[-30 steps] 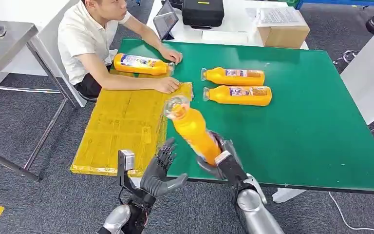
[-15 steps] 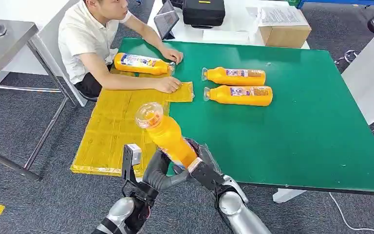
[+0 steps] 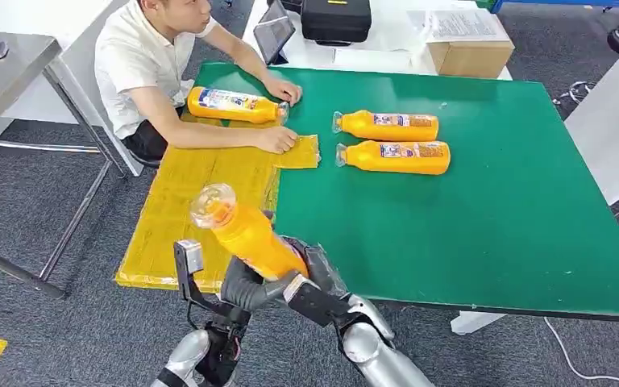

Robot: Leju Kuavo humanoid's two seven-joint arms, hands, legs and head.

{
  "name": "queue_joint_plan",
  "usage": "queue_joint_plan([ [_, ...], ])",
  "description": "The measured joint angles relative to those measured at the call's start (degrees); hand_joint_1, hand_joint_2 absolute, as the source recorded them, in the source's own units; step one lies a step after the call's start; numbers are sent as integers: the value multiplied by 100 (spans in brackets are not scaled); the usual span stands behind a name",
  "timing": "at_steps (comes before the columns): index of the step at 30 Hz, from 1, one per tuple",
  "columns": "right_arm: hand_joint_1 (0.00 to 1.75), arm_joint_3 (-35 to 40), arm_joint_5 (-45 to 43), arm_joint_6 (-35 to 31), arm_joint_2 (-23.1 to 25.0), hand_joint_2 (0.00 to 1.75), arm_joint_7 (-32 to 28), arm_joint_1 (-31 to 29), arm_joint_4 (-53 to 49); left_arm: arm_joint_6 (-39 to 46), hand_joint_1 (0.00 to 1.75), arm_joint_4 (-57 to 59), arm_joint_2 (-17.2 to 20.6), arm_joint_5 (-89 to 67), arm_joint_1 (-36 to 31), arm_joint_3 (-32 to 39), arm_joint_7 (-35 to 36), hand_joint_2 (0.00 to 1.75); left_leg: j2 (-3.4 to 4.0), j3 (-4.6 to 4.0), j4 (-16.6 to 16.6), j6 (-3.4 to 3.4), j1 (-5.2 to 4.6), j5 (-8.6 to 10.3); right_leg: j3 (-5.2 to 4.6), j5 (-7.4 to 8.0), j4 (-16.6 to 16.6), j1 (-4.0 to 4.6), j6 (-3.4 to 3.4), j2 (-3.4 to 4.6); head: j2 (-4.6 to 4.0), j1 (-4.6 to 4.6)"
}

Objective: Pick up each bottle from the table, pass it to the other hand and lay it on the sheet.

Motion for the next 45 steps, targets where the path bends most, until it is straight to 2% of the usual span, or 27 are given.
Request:
queue_joint_plan([
  [2,173,78,111,-196,35,175,0,-27,82,-37,0,-109,0,124,72,72,81,175,-1,-1,0,0,0,0,0,0,0,0,0,0,0,0],
  [3,173,100,157,-269,50,175,0,-45,133,-57,5,-135,0,157,93,100,109,175,-1,-1,0,0,0,0,-1,0,0,0,0,0,0,0],
  [4,173,120,190,-330,70,175,0,-62,179,-85,175,-140,0,175,98,125,144,175,0,-1,0,0,0,0,-1,0,0,0,0,0,0,0],
  [5,168,131,230,-396,79,175,0,-78,227,-114,175,-140,0,181,101,151,160,175,0,-3,0,0,0,0,-1,0,0,0,0,0,0,0],
  [7,134,164,321,-511,107,175,0,-105,343,-170,175,-137,2,142,98,181,162,175,0,-3,0,0,0,0,-2,0,0,-1,0,0,0,0],
  [8,0,177,361,-546,125,175,0,-137,393,-177,175,-135,0,96,97,201,133,175,2,-3,0,0,-1,0,-2,1,0,-1,0,1,0,2],
  [18,0,271,474,-802,190,175,-70,-60,524,-166,175,-135,-9,98,71,383,-112,175,3,-9,1,0,0,0,-8,1,1,0,0,2,0,2],
  [29,0,264,129,-798,461,175,-216,196,791,273,175,-568,-98,23,48,1058,-448,175,3,-13,1,-1,1,1,-11,0,2,-1,-1,1,0,4],
  [33,0,319,98,-887,494,175,-267,322,922,1521,175,-539,-96,-1589,-201,1069,-1159,175,-14,-16,1,-1,1,2,-6,0,1,0,0,-8,0,4],
  [35,0,369,98,-911,494,175,-284,472,981,1716,175,-479,-76,-2000,-436,1099,-1309,175,-37,-18,1,-1,1,3,0,-1,3,0,0,-22,0,4],
  [38,0,404,98,-920,507,175,-301,547,1034,1788,175,-404,-74,-2079,-547,1106,-1333,175,-30,-17,1,-2,1,3,-5,0,3,0,0,-17,0,2],
  [40,0,402,96,-1006,507,175,-319,560,1060,2178,175,-332,-52,-2564,-631,1088,-1346,175,-31,-18,1,-2,1,3,-6,0,2,-1,0,-17,0,4],
  [42,0,402,96,-1165,509,175,-398,581,1066,3020,175,-91,18,-3885,-772,1010,-1270,175,-35,-17,1,-2,0,4,-4,0,2,-1,0,-19,0,4],
  [45,0,328,37,-1532,511,175,-634,640,1009,3421,175,563,166,-5749,-1061,929,-769,175,-36,-17,1,-4,1,6,-1,0,3,-1,0,-20,0,4],
])
